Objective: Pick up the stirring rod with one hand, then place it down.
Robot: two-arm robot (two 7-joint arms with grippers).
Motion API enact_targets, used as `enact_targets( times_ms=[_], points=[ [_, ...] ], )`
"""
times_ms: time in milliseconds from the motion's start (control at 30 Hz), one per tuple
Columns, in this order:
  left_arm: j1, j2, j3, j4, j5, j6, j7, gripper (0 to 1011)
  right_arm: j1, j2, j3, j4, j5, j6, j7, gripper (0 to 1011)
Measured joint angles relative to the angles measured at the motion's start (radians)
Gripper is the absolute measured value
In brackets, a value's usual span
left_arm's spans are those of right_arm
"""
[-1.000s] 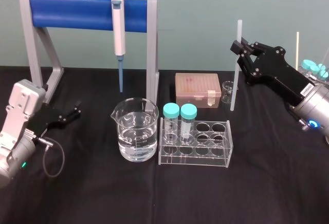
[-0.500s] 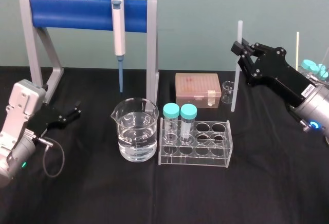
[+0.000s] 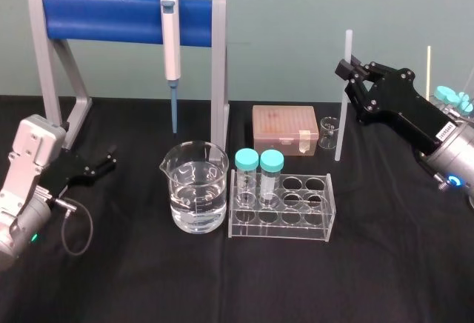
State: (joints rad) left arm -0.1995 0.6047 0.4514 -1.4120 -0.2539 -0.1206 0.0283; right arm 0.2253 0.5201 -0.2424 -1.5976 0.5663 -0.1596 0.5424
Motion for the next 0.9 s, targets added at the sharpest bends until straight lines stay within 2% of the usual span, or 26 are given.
enact_targets(
  times_ms=[900],
  points=[
    [0.0, 0.0, 0.0, 0.0, 0.0, 0.0, 0.0, 1001, 0.0, 0.0, 0.0, -0.002, -0.006, 0.003, -0.002, 66]
  ],
)
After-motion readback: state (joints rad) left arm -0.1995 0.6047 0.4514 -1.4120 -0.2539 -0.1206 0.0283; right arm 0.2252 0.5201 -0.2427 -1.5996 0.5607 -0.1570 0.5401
